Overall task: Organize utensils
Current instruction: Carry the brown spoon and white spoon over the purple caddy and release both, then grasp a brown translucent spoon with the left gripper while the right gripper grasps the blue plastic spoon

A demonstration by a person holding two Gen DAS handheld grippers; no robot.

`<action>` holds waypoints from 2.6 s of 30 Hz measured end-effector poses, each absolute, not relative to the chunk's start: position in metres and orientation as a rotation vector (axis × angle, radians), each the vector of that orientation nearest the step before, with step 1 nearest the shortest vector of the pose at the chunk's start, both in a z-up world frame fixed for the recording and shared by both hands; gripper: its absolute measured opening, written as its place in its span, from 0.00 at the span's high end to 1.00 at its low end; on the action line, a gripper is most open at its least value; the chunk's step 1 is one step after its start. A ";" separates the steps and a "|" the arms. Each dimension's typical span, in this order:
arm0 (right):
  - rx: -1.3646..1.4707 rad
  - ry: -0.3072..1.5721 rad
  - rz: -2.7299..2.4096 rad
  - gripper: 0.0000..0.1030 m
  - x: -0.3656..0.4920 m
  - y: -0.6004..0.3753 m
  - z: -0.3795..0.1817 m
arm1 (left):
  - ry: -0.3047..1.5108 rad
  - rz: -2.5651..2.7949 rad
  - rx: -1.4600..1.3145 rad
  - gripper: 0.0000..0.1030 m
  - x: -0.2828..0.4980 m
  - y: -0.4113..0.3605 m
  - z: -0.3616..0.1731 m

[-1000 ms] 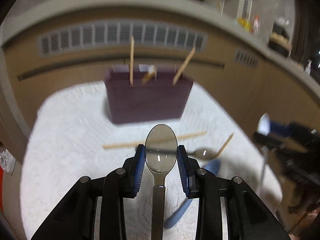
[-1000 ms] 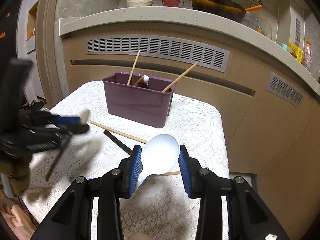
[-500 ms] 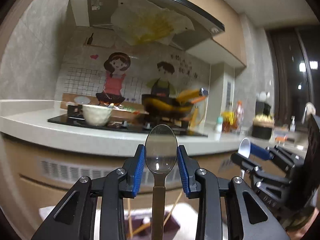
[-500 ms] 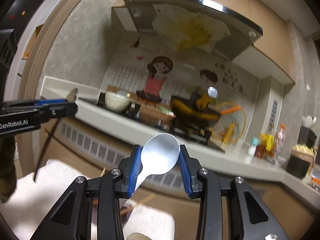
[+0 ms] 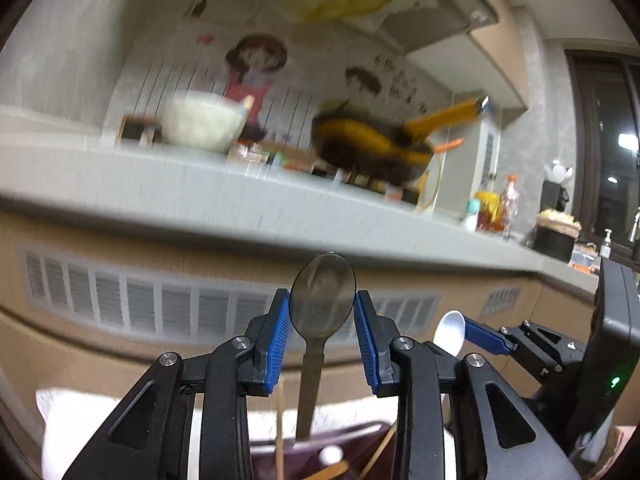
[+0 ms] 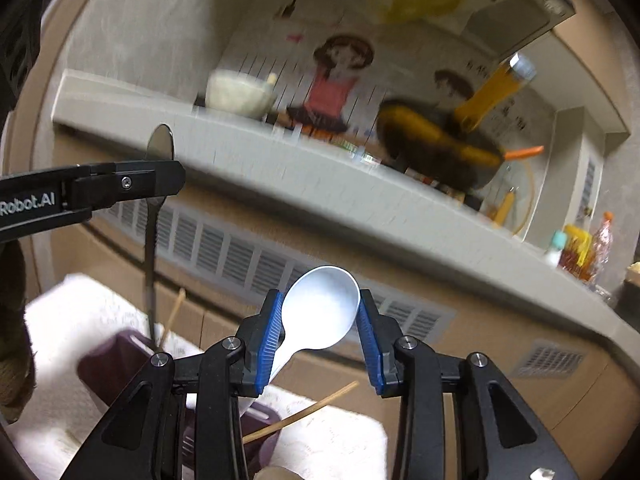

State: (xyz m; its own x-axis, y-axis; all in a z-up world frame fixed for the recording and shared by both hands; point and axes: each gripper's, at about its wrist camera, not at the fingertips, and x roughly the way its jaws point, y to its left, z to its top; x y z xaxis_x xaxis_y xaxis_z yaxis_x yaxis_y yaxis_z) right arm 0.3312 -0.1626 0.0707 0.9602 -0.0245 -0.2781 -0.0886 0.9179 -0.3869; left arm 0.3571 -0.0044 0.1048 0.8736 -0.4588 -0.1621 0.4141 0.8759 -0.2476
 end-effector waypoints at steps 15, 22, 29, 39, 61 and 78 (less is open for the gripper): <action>-0.402 0.398 0.086 0.66 0.343 -0.157 0.023 | 0.202 -0.459 -0.264 0.68 0.332 0.035 0.121; -0.425 0.408 0.066 0.66 0.337 -0.154 0.018 | 0.190 -0.450 -0.183 0.68 0.317 0.021 0.129; -0.446 0.439 0.065 0.66 0.333 -0.149 -0.002 | 0.256 -0.450 -0.246 0.68 0.337 0.021 0.111; -0.381 0.477 0.127 0.36 0.321 -0.154 0.008 | 0.468 -0.478 -0.098 0.62 0.324 0.007 0.092; -0.072 0.815 0.126 0.17 0.182 -0.232 -0.070 | 1.020 -0.466 0.117 0.57 0.256 -0.039 -0.080; -0.047 0.916 0.067 0.16 0.174 -0.201 -0.089 | 0.971 -0.433 0.218 0.68 0.226 -0.064 -0.084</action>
State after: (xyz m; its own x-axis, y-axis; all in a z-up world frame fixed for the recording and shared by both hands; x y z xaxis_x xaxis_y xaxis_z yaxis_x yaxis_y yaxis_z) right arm 0.1735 -0.2009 -0.0889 0.6068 0.0381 -0.7939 -0.0785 0.9968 -0.0122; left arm 0.2255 -0.0643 -0.0840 0.4886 -0.2567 -0.8339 0.4484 0.8937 -0.0124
